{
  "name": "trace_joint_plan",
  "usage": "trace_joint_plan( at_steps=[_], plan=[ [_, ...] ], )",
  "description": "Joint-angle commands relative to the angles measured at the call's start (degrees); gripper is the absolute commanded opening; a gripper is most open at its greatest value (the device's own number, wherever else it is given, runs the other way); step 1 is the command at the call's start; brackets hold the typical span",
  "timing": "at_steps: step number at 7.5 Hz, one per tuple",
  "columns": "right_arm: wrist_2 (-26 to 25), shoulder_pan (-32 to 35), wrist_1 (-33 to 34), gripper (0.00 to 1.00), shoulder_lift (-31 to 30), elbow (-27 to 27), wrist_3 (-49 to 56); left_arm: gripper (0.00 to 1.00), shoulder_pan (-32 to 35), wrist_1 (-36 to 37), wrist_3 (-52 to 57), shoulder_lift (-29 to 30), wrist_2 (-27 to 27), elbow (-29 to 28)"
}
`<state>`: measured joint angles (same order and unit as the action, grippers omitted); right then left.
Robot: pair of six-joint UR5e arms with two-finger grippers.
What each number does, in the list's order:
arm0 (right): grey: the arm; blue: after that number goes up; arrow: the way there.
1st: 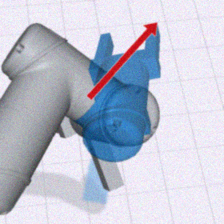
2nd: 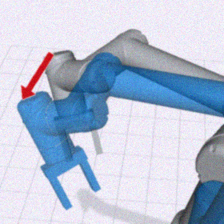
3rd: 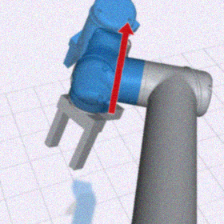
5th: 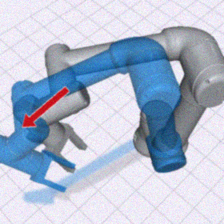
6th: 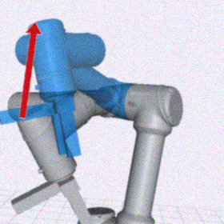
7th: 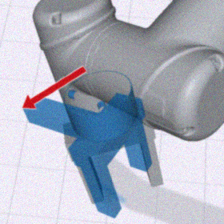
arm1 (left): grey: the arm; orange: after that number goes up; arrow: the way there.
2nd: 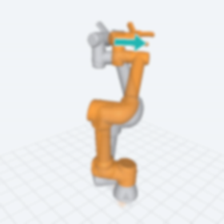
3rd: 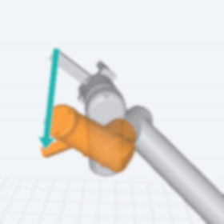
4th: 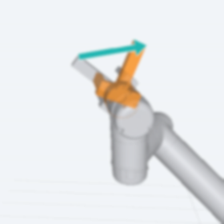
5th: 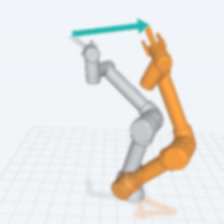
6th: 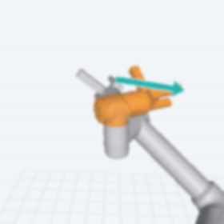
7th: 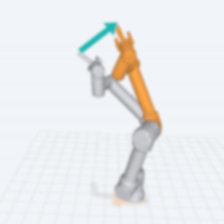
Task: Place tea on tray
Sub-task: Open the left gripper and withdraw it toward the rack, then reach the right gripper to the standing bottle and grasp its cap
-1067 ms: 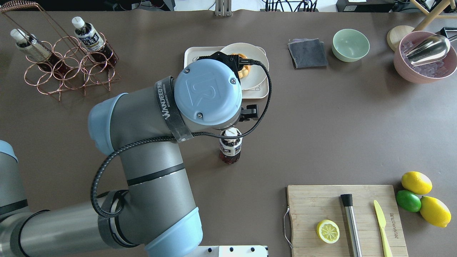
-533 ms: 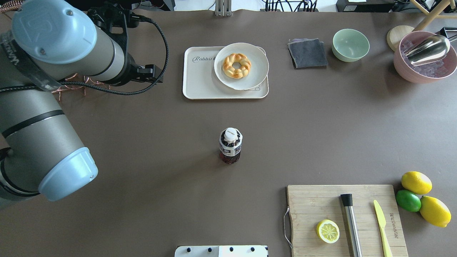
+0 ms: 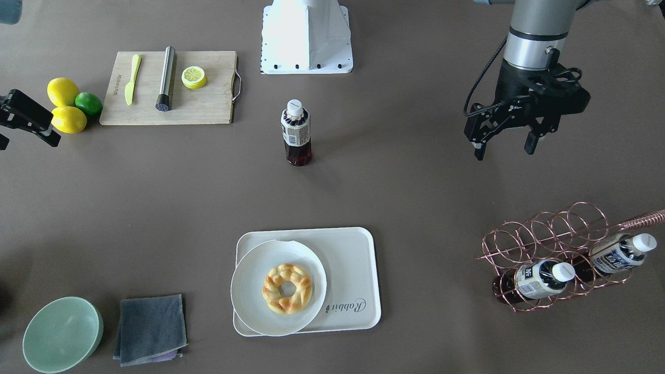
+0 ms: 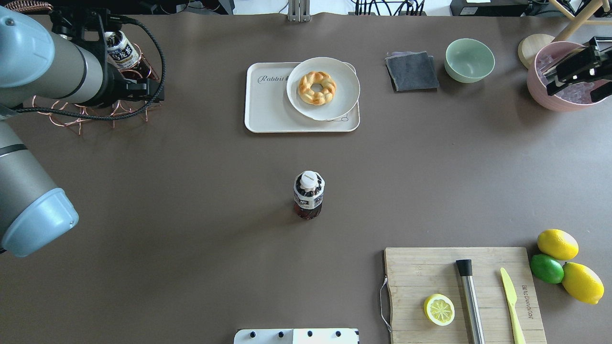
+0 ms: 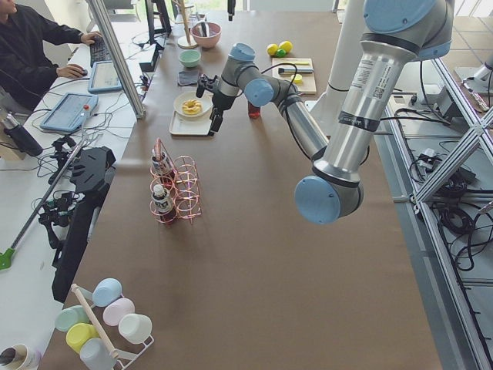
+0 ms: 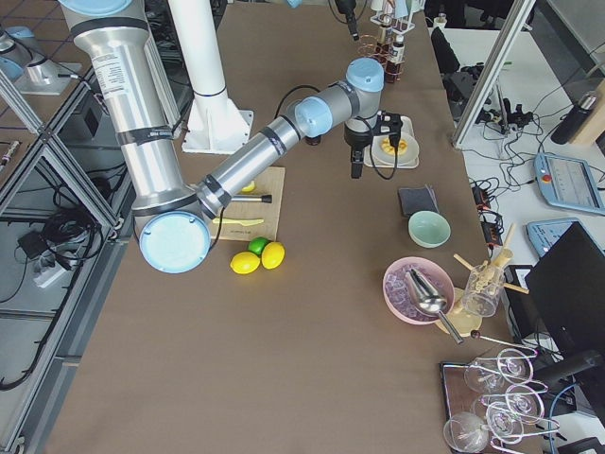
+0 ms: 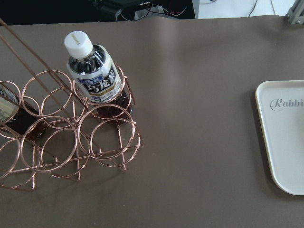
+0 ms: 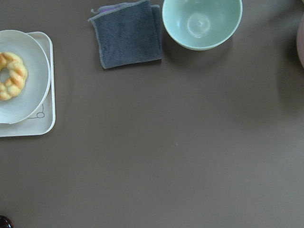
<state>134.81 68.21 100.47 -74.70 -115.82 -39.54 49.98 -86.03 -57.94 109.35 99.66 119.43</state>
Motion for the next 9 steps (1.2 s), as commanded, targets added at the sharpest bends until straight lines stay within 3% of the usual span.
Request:
trace_joint_plan(
  at_steps=[1, 3, 4, 5, 6, 8, 9],
  plan=[
    [-7.3, -11.7, 0.1, 1.0, 8.0, -0.1, -10.3, 0.98, 5.8, -0.9, 4.3, -6.1, 5.5, -0.8],
    [-10.6, -20.5, 0.2, 1.0, 13.2, -1.9, -20.2, 0.98, 14.3, -0.9, 20.8, -14.7, 9.9, -1.0],
    [-14.9, -25.6, 0.2, 1.0, 13.6, -4.7, -22.8, 0.98, 19.0, -1.7, 27.1, -17.2, 10.3, -1.4],
    [-20.1, -30.1, 0.3, 1.0, 14.5, -5.6, -23.3, 0.98, 22.7, -1.5, 32.0, -18.9, 14.5, -3.0],
    [-21.0, -31.5, 1.1, 1.0, 15.3, -5.5, -24.3, 0.98, 25.9, -1.6, 36.9, -20.7, 18.1, -5.7],
    [-25.5, -35.5, 9.4, 1.0, 23.1, -4.3, -26.7, 0.98, 32.2, -1.8, 52.6, -22.1, 18.6, -10.3],
    [-26.6, -37.0, 10.4, 1.0, 26.1, -2.2, -27.7, 0.98, 33.9, -1.8, 55.4, -22.2, 19.1, -11.8]
  ],
)
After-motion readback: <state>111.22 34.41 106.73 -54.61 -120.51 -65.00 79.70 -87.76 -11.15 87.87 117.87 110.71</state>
